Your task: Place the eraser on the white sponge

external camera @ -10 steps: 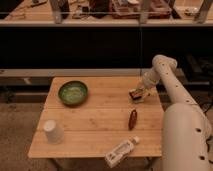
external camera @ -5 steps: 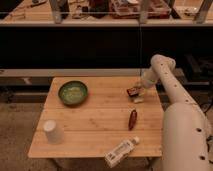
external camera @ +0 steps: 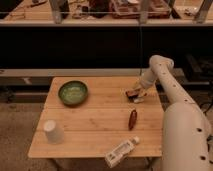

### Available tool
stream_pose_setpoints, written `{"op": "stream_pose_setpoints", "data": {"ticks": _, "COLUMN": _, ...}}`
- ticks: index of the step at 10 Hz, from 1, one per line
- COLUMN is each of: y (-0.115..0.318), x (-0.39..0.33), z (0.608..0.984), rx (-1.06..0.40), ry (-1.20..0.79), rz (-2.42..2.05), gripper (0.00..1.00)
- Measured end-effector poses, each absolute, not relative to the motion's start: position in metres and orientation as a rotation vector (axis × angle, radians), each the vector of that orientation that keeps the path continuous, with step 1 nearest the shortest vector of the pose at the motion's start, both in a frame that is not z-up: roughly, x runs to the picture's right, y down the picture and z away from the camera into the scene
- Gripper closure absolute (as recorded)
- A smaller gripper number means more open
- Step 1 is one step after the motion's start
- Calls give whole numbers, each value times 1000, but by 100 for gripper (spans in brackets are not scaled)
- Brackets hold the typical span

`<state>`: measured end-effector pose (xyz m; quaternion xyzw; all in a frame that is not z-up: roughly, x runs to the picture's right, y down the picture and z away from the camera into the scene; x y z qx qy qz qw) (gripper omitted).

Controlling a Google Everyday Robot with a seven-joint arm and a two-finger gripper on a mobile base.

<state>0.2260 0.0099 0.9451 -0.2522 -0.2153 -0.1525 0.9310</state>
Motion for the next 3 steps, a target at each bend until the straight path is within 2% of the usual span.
{"op": "stream_pose_setpoints", "data": {"ticks": 3, "y": 8, "x": 229, "z": 948, "rx": -520, "ry": -444, "rz": -323, "gripper": 49}}
